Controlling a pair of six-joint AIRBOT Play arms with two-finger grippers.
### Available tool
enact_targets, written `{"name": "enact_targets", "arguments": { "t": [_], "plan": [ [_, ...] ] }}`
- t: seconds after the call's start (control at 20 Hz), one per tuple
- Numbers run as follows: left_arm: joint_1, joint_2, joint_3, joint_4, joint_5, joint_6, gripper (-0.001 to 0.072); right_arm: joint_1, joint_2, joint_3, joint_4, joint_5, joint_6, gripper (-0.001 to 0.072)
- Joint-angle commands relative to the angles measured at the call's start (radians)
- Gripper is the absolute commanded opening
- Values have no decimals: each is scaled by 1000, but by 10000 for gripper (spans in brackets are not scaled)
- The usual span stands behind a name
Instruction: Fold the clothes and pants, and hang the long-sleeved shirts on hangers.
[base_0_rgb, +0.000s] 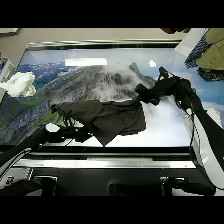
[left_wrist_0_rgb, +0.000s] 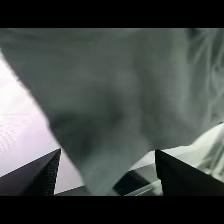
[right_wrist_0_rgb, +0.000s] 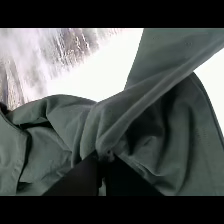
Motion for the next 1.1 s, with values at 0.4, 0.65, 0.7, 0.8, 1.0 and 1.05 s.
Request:
{"name": "enact_targets", "arguments": {
  "t": [0.4,0.65,0.7,0.8,1.0,1.05],
  "plan": [
    [44,-3,129,-105,-34,167,16,0,118,1,-69,-10,-4,30],
    [340,301,407,-45,-163,294,15,0,363,4,-310,114,-2,28],
    [410,369,466,-43,-178,293,15,0,426,7,-365,126,3,28],
    [557,501,583,-43,-203,264,15,0,554,24,-445,117,3,28],
    [789,709,744,-43,-211,182,15,0,793,51,-435,81,-68,29],
    [836,752,765,-43,-210,156,15,0,849,61,-417,63,-82,29]
  ]
}}
